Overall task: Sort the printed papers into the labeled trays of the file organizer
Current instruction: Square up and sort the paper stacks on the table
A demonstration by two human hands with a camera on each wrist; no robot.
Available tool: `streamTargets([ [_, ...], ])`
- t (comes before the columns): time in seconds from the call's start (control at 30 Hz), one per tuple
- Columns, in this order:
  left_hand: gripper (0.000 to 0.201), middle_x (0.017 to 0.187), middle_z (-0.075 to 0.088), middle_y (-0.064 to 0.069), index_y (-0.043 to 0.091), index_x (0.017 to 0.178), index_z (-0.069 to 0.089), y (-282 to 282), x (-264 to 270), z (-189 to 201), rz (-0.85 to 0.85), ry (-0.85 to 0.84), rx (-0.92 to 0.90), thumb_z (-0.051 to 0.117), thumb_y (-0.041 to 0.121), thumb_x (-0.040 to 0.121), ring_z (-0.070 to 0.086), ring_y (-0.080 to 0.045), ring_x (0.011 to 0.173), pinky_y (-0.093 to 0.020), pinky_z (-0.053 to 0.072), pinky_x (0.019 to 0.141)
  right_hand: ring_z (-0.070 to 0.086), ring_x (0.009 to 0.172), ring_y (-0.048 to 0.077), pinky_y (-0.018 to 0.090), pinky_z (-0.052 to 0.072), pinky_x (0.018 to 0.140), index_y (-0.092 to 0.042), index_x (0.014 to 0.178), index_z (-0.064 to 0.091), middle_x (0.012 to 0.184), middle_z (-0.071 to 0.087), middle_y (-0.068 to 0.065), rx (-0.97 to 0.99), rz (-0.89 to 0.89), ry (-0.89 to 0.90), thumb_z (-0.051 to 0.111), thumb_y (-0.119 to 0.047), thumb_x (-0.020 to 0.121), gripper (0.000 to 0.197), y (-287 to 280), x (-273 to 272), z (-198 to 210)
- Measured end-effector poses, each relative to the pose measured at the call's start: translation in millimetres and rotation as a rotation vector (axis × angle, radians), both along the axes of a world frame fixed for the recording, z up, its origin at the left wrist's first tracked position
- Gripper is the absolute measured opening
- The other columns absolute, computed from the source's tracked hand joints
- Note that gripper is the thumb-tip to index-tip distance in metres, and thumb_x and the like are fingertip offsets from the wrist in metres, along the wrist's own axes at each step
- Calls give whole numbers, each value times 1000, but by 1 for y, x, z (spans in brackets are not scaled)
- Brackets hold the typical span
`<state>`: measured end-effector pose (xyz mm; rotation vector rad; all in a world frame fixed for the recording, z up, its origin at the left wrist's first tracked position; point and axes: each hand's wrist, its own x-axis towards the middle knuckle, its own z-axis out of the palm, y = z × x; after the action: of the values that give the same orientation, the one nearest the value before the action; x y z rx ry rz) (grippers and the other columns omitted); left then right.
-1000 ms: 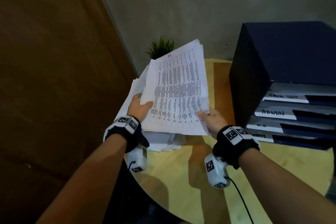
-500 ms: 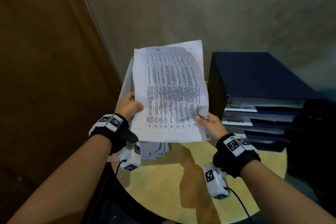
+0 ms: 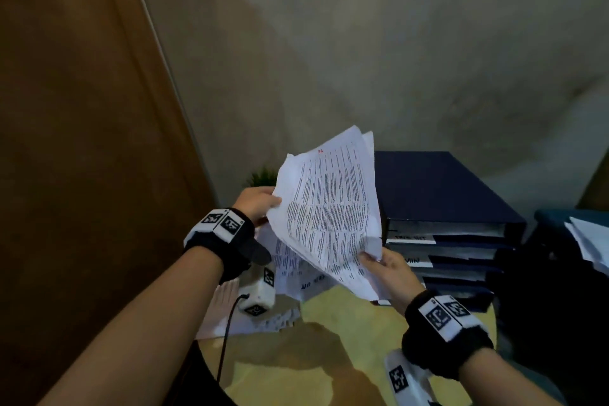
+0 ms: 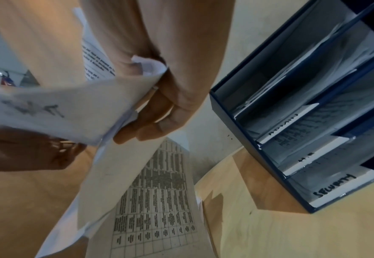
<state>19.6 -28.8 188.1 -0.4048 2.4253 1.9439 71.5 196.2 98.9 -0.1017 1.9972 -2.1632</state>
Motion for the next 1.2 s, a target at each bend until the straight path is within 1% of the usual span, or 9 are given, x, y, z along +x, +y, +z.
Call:
streamTargets([
  [0.1,42,119,60,-17,-3,127,53,0,0,-7,-1,-11,-14,47,-13,87,54,-25,98,-33,44,85,62,81,9,12,52,66,-11,95,62,89,66,-4,11,-6,27,44,-2,96,20,1,4,7],
  [0.23,37,121,57,-17,4,129,47,2,-10,-6,-51,-16,132,44,-6,93,55,-28,98,-40,44,88,61,82,12,21,49,71,-16,89,63,88,66,-3,40,-58,56,46,-5,96,21,11,0,16],
  [0.33,15,97,58,-11,10,101,50,7,-17,-2,-95,-41,235,44,-1,95,58,-28,82,-45,48,80,62,83,11,20,49,70,-13,95,61,90,65,-4,37,-70,61,44,-6,97,18,18,-6,19],
  [0.57,28,82,55,-9,14,75,43,14,-42,5,-146,4,228,41,-11,89,52,-24,72,-36,44,69,61,74,6,9,48,59,-14,81,62,81,65,-5,11,-64,96,46,-5,96,23,31,-25,23],
  [0.73,10,89,60,-14,7,95,52,20,-60,11,-137,33,262,45,-1,93,62,-25,68,-38,54,67,68,72,-10,4,49,63,-17,87,67,79,72,-17,27,-6,169,48,-1,94,26,32,-43,26],
  [0.83,29,97,66,-14,2,114,58,24,-74,11,-173,49,241,48,23,97,67,-24,75,-33,57,68,66,75,-13,2,47,68,-18,81,68,75,73,-21,73,15,219,48,2,92,30,31,-52,22],
  [0.97,20,83,64,-6,9,112,59,35,-91,2,-77,101,161,49,17,97,61,-20,70,-26,53,58,67,76,-11,4,49,69,-20,83,68,75,73,-21,76,-17,238,48,1,92,30,41,-62,9],
  [1.1,31,89,66,-4,2,121,61,40,-102,-7,-16,201,151,53,18,95,61,-24,90,-35,52,87,66,79,-4,8,52,72,-23,85,66,86,69,-14,73,-173,209,54,-4,91,23,51,-70,-8],
  [1.2,26,94,65,-4,11,119,61,44,-98,-4,-49,262,176,51,19,96,62,-17,77,-19,55,65,61,76,7,21,49,68,-18,84,64,82,66,-7,67,-273,169,55,-5,91,18,54,-76,-18],
])
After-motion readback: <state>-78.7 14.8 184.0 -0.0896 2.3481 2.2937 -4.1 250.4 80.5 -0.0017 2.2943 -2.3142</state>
